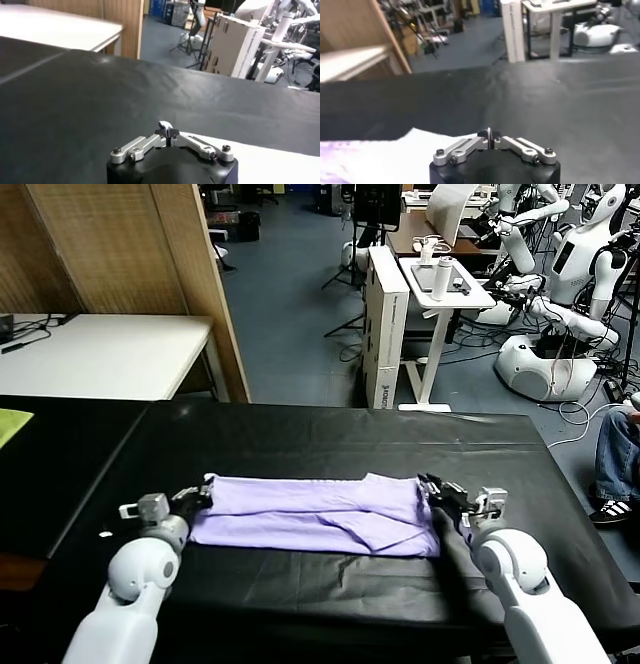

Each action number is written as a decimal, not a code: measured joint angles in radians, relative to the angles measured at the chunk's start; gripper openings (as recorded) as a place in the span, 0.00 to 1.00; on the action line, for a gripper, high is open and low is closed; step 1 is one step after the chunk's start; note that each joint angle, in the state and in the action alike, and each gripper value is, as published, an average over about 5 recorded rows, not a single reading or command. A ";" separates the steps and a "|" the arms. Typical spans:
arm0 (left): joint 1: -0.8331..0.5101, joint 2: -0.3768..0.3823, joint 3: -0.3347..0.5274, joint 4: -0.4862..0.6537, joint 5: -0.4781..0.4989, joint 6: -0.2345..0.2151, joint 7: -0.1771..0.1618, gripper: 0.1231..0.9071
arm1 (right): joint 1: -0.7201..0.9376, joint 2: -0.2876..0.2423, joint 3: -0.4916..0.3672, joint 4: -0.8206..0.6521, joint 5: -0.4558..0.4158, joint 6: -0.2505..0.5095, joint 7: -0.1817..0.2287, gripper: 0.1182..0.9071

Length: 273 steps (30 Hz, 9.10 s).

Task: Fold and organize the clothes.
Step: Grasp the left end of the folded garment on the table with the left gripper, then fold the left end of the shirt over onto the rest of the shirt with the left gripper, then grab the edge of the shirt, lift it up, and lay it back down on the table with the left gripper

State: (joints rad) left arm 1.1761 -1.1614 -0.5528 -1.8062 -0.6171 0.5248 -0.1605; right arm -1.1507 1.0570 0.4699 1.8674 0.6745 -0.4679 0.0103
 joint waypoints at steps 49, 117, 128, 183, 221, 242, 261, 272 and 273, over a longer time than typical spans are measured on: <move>0.106 0.242 -0.101 -0.004 -0.478 0.209 0.197 1.00 | -0.209 -0.070 0.130 0.169 0.008 0.004 -0.027 1.00; 0.108 0.147 0.055 -0.336 -0.273 0.189 0.077 0.06 | -0.290 0.020 0.183 0.203 -0.078 0.017 -0.044 1.00; -0.024 0.021 0.244 -0.292 -0.252 0.185 0.058 0.06 | -0.324 0.045 0.184 0.207 -0.101 0.018 -0.045 1.00; -0.030 -0.186 0.334 -0.211 -0.141 0.141 0.056 0.82 | -0.212 -0.011 0.033 0.197 -0.063 -0.025 -0.028 1.00; 0.127 -0.085 0.073 -0.288 -0.027 0.038 0.060 1.00 | 0.039 0.072 -0.246 -0.006 -0.035 -0.023 -0.010 0.03; 0.132 -0.144 0.041 -0.152 -0.049 -0.081 0.150 1.00 | -0.045 0.019 -0.109 0.114 0.032 0.029 -0.029 0.96; 0.118 -0.272 0.005 -0.037 -0.179 -0.107 0.190 1.00 | -0.090 0.001 -0.042 0.161 0.036 0.031 -0.027 1.00; 0.121 -0.279 -0.013 -0.013 -0.242 -0.102 0.197 0.88 | -0.092 0.009 -0.049 0.157 0.025 0.030 -0.025 1.00; 0.120 -0.280 -0.013 -0.013 -0.245 -0.102 0.197 0.82 | -0.092 0.010 -0.049 0.157 0.024 0.030 -0.025 1.00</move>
State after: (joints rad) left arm 1.2966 -1.4412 -0.5658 -1.8188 -0.8619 0.4231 0.0363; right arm -1.2431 1.0675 0.4207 2.0242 0.6989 -0.4378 -0.0149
